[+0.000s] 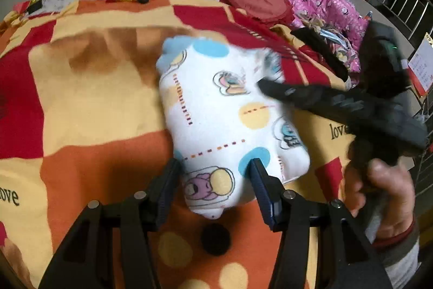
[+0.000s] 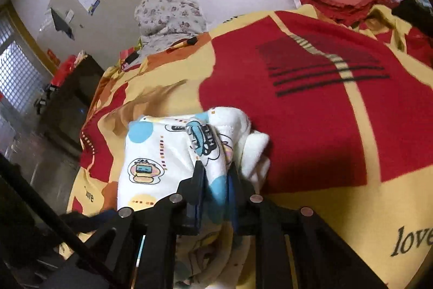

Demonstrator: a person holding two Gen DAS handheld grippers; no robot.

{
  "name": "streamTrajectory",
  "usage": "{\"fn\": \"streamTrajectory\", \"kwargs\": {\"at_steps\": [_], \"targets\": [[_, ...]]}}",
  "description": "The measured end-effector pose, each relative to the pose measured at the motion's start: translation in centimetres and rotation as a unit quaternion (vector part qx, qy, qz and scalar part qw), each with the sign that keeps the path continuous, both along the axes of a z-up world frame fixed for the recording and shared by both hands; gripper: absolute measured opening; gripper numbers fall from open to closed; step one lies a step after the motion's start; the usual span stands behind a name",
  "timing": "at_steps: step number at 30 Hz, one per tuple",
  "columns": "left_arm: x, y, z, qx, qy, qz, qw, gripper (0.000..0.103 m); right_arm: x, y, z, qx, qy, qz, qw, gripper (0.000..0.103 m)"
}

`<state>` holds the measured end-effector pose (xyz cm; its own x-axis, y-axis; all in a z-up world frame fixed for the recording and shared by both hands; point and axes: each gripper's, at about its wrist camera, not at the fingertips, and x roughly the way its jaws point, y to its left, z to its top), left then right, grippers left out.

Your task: Fold small clothes

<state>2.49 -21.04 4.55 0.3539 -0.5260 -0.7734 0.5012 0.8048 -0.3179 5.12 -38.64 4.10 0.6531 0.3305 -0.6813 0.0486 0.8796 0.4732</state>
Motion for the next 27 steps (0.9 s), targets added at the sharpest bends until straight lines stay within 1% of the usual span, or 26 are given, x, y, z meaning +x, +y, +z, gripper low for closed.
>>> {"fn": "streamTrajectory", "kwargs": {"at_steps": [2,4,7,9,11,13,14,15,16,17,18,19,20,21,22,23,25,27], "targets": [[0.1,0.5,0.7,-0.004,-0.006,0.004,1.0,0.053,-0.7,-0.9,0.8,0.019,-0.011,-0.003,1.0,0.031],[0.1,0.6,1.7,-0.002,-0.025,0.009,0.9996,0.053,-1.7,-1.2,2.3,0.03,-0.036,0.0,0.999,0.031],[0.4,0.5,2.8,0.006,-0.046,0.013,0.9988,0.053,-3.2,-0.4,5.1,0.027,-0.079,0.018,0.996,0.031],[0.9,0.2,2.8,0.006,-0.043,0.014,0.9989,0.053,-3.2,1.0,6.4,0.022,-0.095,0.039,0.994,0.031],[1.5,-0.4,2.3,0.005,-0.034,0.013,0.9993,0.053,-2.6,2.4,6.8,0.033,-0.096,0.068,0.993,0.031],[1.5,-0.6,1.9,0.006,-0.034,0.016,0.9993,0.053,-1.5,3.7,6.3,0.031,-0.084,0.08,0.993,0.031],[1.6,-0.6,1.8,0.007,-0.034,0.016,0.9993,0.054,-0.9,4.1,5.8,0.014,-0.075,0.078,0.994,0.031],[1.5,-0.7,1.8,0.006,-0.034,0.015,0.9993,0.055,-0.2,4.2,4.9,-0.009,-0.054,0.066,0.996,0.03],[1.6,-0.8,1.6,0.009,-0.032,0.012,0.9994,0.056,0.4,4.1,4.2,-0.017,-0.037,0.058,0.998,0.03],[1.6,-1.1,1.4,0.015,-0.032,0.01,0.9993,0.058,1.0,3.6,3.1,-0.015,-0.02,0.05,0.998,0.028],[1.6,-1.4,1.2,0.021,-0.032,0.007,0.9992,0.06,1.2,2.8,1.9,-0.011,-0.007,0.038,0.999,0.024],[1.7,-1.8,0.7,0.028,-0.028,0.003,0.9992,0.061,1.4,2.2,1.1,-0.006,-0.001,0.031,1.0,0.015],[1.8,-2.0,0.5,0.033,-0.028,0.005,0.999,0.063,1.5,1.6,0.3,0.01,0.002,0.028,1.0,0.015],[1.8,-2.1,0.1,0.035,-0.027,0.007,0.999,0.064,1.4,0.9,-0.6,0.037,0.004,0.024,0.999,0.014],[1.9,-2.2,-0.1,0.033,-0.024,0.009,0.9991,0.065,1.3,0.5,-0.9,0.052,0.003,0.021,0.998,0.013],[2.0,-2.0,-0.2,0.031,-0.022,0.01,0.9992,0.065,1.2,0.3,-1.0,0.055,0.0,0.021,0.998,0.013],[2.0,-1.7,-0.1,0.025,-0.015,0.014,0.9995,0.065,0.8,0.6,-0.3,0.048,-0.005,0.025,0.999,0.014],[1.8,-1.1,0.3,0.02,-0.014,0.017,0.9996,0.065,0.2,0.7,0.7,0.048,-0.011,0.031,0.998,0.018]]}}
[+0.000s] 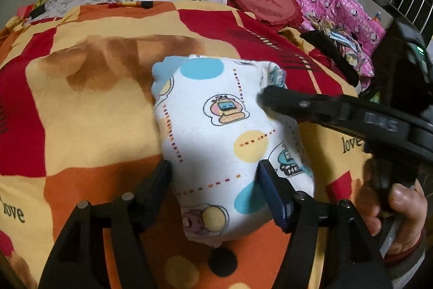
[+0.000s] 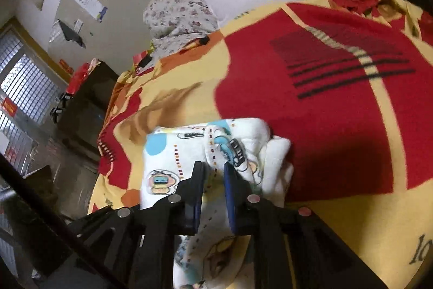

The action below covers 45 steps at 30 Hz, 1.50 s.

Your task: Fold small clothes

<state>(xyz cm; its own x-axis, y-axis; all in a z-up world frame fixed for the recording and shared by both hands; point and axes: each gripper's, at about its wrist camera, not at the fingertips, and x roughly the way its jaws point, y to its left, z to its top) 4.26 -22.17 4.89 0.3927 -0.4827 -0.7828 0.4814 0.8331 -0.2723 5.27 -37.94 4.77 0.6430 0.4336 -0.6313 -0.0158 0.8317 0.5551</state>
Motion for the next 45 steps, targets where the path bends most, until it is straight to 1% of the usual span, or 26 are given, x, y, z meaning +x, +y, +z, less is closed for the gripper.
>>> {"fn": "streamTrajectory", "kwargs": {"at_steps": [2,5,6,9,12,14,17,19,21,23,25,26,27,29,31,33,35,38,40,43,45], "targets": [[-0.4,0.5,0.6,0.006,-0.013,0.005,0.9999,0.066,-1.4,0.0,1.3,0.0,-0.013,0.002,1.0,0.022],[-0.9,1.0,1.2,0.02,-0.027,0.015,0.9993,0.067,-2.8,0.9,2.7,-0.026,-0.023,0.011,0.999,0.034],[-0.9,1.2,1.2,0.021,-0.026,0.018,0.9993,0.067,-3.0,1.3,2.9,-0.036,-0.023,0.012,0.999,0.036],[-1.1,1.7,1.3,0.021,-0.029,0.028,0.999,0.069,-4.2,2.1,3.0,-0.062,-0.017,0.017,0.998,0.036],[-1.0,1.9,1.0,0.021,-0.028,0.036,0.9987,0.072,-5.1,2.4,2.3,-0.081,-0.007,0.013,0.997,0.036],[-0.9,1.7,0.6,0.024,-0.026,0.038,0.9987,0.073,-5.3,2.5,1.4,-0.083,0.006,0.015,0.996,0.036],[-0.9,1.3,0.0,0.03,-0.025,0.035,0.9986,0.076,-4.9,2.5,-0.6,-0.101,0.029,0.006,0.994,0.036],[-0.9,1.1,-0.2,0.033,-0.024,0.035,0.9985,0.076,-4.5,2.3,-1.9,-0.097,0.04,-0.001,0.994,0.036],[-0.9,1.3,-0.1,0.029,-0.018,0.039,0.9987,0.077,-4.3,1.9,-2.3,-0.085,0.04,-0.006,0.996,0.037],[-1.0,1.8,0.3,0.023,-0.013,0.041,0.9988,0.077,-4.5,1.9,-1.8,-0.087,0.039,-0.003,0.995,0.038],[-1.1,2.4,1.0,0.009,-0.016,0.043,0.9989,0.079,-5.0,1.5,-0.9,-0.075,0.022,-0.002,0.997,0.04],[-1.0,2.8,1.3,0.002,-0.019,0.048,0.9987,0.085,-5.4,1.0,-0.5,-0.065,0.013,-0.01,0.998,0.05],[-0.9,3.3,1.6,-0.009,-0.018,0.055,0.9983,0.088,-5.8,0.5,0.0,-0.058,0.003,-0.024,0.998,0.07],[-0.3,4.1,1.9,-0.038,-0.008,0.065,0.9971,0.09,-6.3,-0.3,0.7,-0.05,-0.011,-0.047,0.998,0.089],[0.2,4.6,1.7,-0.05,0.004,0.072,0.9961,0.09,-5.9,-0.8,0.7,-0.037,-0.003,-0.047,0.998,0.089],[0.8,4.7,1.2,-0.054,0.015,0.077,0.9954,0.091,-5.2,-0.9,0.5,-0.033,0.006,-0.045,0.998,0.089],[1.2,4.6,0.7,-0.06,0.026,0.074,0.9951,0.091,-4.5,-0.7,0.2,-0.034,0.012,-0.042,0.998,0.089],[1.8,4.5,-0.4,-0.076,0.046,0.071,0.9935,0.091,-3.7,-0.8,-0.4,-0.014,0.012,-0.035,0.999,0.089],[2.1,4.3,-1.0,-0.082,0.05,0.069,0.9931,0.091,-2.9,-0.8,-0.9,-0.009,0.02,-0.035,0.999,0.089],[2.2,4.0,-1.4,-0.092,0.052,0.061,0.9926,0.091,-2.3,-1.0,-1.7,0.015,0.022,-0.028,0.999,0.089],[2.2,3.8,-1.6,-0.094,0.049,0.056,0.9928,0.091,-1.8,-0.9,-2.2,0.031,0.023,-0.02,0.999,0.084]]}}
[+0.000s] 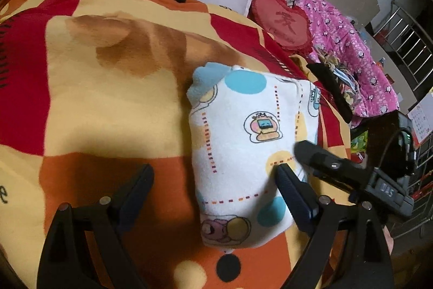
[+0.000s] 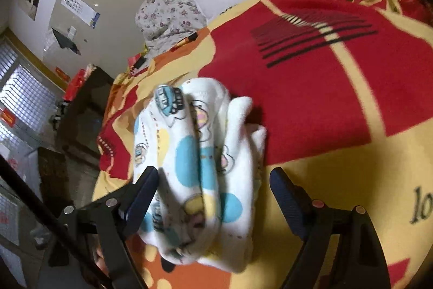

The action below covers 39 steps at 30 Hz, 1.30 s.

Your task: Fold small clothes

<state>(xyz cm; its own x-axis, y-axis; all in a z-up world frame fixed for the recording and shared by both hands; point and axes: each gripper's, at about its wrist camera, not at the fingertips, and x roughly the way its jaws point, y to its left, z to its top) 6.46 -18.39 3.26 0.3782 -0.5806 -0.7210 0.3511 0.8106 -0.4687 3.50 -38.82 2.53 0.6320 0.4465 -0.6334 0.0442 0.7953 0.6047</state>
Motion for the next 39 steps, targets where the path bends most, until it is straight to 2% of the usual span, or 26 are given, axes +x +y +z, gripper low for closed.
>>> {"fn": "streamTrajectory", "kwargs": {"at_steps": [1,2,4,5,7,8,12,15,18,21,23,27,29,31,32,36,39], "targets": [[0.0,-0.1,-0.1,-0.001,0.0,-0.005,1.0,0.088,0.3,0.1,-0.3,0.009,0.002,0.005,1.0,0.079],[0.0,-0.5,-0.3,-0.006,0.001,-0.016,0.9999,0.075,0.4,0.2,-0.6,0.018,0.003,0.008,1.0,0.069],[-0.1,-1.0,-0.5,-0.024,0.005,-0.04,0.9989,0.055,0.4,0.3,-0.9,0.022,-0.002,0.004,1.0,0.055],[-0.2,-1.2,-0.2,-0.017,-0.001,-0.041,0.999,0.054,0.2,0.4,-0.8,0.024,-0.006,0.003,1.0,0.046],[-0.5,-1.5,0.3,-0.009,-0.009,-0.046,0.9988,0.049,-0.4,0.6,-0.2,0.028,-0.019,-0.002,0.999,0.036],[-0.6,-1.4,0.6,-0.01,-0.007,-0.047,0.9988,0.047,-0.8,0.7,0.3,0.032,-0.027,0.0,0.999,0.028],[-2.0,0.4,3.2,-0.017,-0.02,-0.046,0.9986,0.046,-2.2,1.2,2.0,0.059,-0.038,0.013,0.997,0.026],[-3.7,2.2,5.5,-0.008,-0.033,-0.041,0.9986,0.046,-3.4,2.2,3.3,0.08,-0.041,0.028,0.996,0.026],[-5.5,3.9,6.8,0.014,-0.047,-0.035,0.9982,0.046,-4.8,4.3,4.7,0.078,-0.052,0.049,0.994,0.026],[-7.2,5.7,7.0,0.03,-0.052,-0.023,0.998,0.046,-5.5,6.3,4.8,0.076,-0.056,0.065,0.993,0.026],[-8.2,6.7,6.0,0.041,-0.047,-0.014,0.998,0.046,-5.8,7.4,4.3,0.074,-0.051,0.074,0.993,0.026],[-9.4,7.5,2.6,0.071,-0.016,-0.005,0.9973,0.046,-6.5,9.7,2.5,0.041,-0.03,0.083,0.995,0.027],[-9.9,7.4,1.7,0.082,-0.027,-0.002,0.9962,0.048,-6.8,10.6,1.4,-0.008,-0.008,0.076,0.997,0.028],[-10.2,7.1,2.0,0.09,-0.036,0.0,0.9953,0.049,-7.3,10.8,1.1,-0.032,-0.004,0.069,0.997,0.035],[-10.3,7.0,2.2,0.095,-0.038,0.0,0.9947,0.049,-7.6,10.7,1.1,-0.04,-0.002,0.062,0.997,0.041],[-10.9,6.9,4.3,0.108,-0.07,0.008,0.9917,0.049,-9.1,9.5,3.7,-0.044,-0.031,0.042,0.998,0.042],[-10.7,7.2,5.4,0.107,-0.086,0.024,0.9902,0.054,-9.6,10.3,6.4,-0.064,-0.066,0.06,0.994,0.042]]}}
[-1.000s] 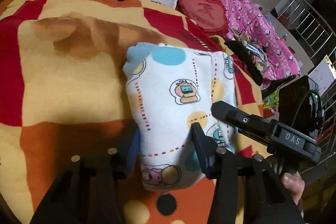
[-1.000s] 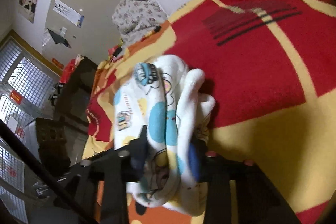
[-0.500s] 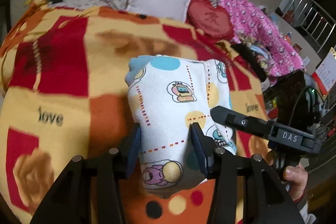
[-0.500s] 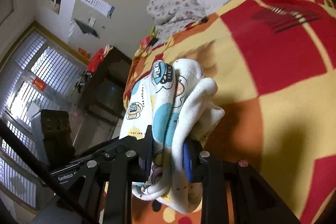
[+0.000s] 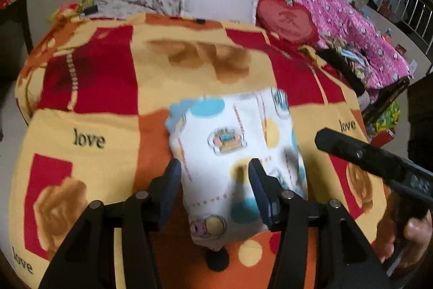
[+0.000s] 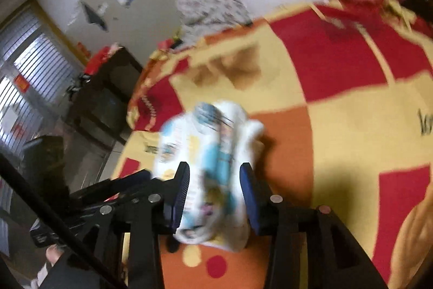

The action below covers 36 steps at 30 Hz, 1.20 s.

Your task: Fold small clothes

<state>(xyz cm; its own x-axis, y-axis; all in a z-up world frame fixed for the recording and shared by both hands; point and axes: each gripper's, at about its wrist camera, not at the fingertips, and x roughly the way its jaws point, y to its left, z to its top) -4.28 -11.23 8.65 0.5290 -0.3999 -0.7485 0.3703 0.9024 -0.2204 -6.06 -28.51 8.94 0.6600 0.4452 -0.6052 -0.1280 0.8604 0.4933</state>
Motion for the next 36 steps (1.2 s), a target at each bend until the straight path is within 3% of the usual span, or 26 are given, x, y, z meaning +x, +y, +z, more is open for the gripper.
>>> {"fn": "streamTrajectory", "kwargs": {"at_steps": [5,8,14,18,23,28,31,33,36], "targets": [[1.7,0.1,-1.0,0.028,0.003,0.034,0.999,0.055,2.1,2.3,0.5,-0.009,-0.001,0.024,1.0,0.041],[2.3,0.0,-2.2,0.027,0.019,0.036,0.9988,0.056,4.3,2.7,-1.0,-0.008,0.023,0.022,0.999,0.04],[2.4,-1.3,-2.9,0.045,0.004,0.028,0.9986,0.063,6.2,1.7,-5.0,-0.023,0.078,-0.005,0.997,0.031],[2.5,-1.3,-3.0,0.044,0.005,0.032,0.9985,0.064,6.0,1.3,-5.2,-0.01,0.072,-0.007,0.997,0.031],[2.0,-0.9,-2.5,0.052,-0.005,0.036,0.998,0.064,3.6,0.5,-3.0,0.006,0.049,-0.003,0.999,0.033],[1.4,-0.4,-2.3,0.051,-0.006,0.046,0.9976,0.065,0.4,1.8,-2.0,-0.047,0.041,0.001,0.998,0.038],[0.8,-0.1,-2.3,0.05,-0.005,0.057,0.9971,0.067,-0.4,3.2,-3.7,-0.09,0.061,0.003,0.994,0.044],[0.4,0.0,-2.2,0.057,-0.013,0.063,0.9963,0.067,-0.4,3.5,-4.8,-0.093,0.07,0.005,0.993,0.044],[-0.7,0.3,-1.6,0.073,-0.032,0.074,0.994,0.072,-1.4,3.4,-3.7,-0.101,0.048,-0.009,0.994,0.045]]}}
